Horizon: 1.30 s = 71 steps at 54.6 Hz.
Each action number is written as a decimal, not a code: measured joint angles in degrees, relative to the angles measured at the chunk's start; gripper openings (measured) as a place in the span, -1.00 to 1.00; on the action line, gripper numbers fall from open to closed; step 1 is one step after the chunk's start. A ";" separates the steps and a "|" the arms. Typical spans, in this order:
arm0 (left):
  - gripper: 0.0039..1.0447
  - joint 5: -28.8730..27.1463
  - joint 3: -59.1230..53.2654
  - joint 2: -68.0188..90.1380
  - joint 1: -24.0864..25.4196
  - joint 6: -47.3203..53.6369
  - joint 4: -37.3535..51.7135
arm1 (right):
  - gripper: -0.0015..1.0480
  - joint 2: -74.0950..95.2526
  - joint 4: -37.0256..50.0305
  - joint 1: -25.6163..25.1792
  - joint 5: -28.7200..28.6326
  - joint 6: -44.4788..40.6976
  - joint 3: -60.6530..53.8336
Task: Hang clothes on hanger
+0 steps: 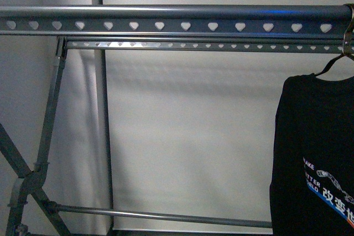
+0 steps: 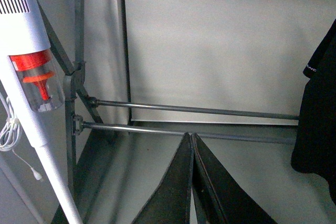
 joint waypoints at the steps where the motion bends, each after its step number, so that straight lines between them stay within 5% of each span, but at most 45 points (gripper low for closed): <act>1: -0.94 0.00 -0.11 -0.11 0.00 0.00 0.02 | -0.26 -0.72 2.69 -0.24 1.68 0.20 -1.20; 11: -0.94 -0.02 -1.79 -1.84 0.00 0.00 0.42 | 0.34 -14.16 21.42 -4.70 4.42 4.74 -12.76; 20: -0.94 0.04 -2.27 -2.84 0.00 0.02 0.48 | 0.85 -31.63 28.09 -5.97 2.62 6.10 -27.26; 27: -0.94 0.00 -2.27 -2.84 0.00 0.02 0.48 | 0.43 -43.58 11.67 -2.67 3.32 0.81 -34.73; 48: -0.94 0.00 -2.27 -2.86 0.00 0.02 0.48 | -0.91 -55.80 10.75 7.21 12.98 -1.57 -46.90; 61: -0.94 0.00 -2.27 -2.86 0.00 0.02 0.48 | -0.95 -62.79 8.02 14.45 21.51 -1.75 -51.34; 71: -0.94 0.04 -2.27 -2.86 0.00 0.02 0.48 | -0.95 -67.54 5.38 16.57 22.21 -1.77 -53.24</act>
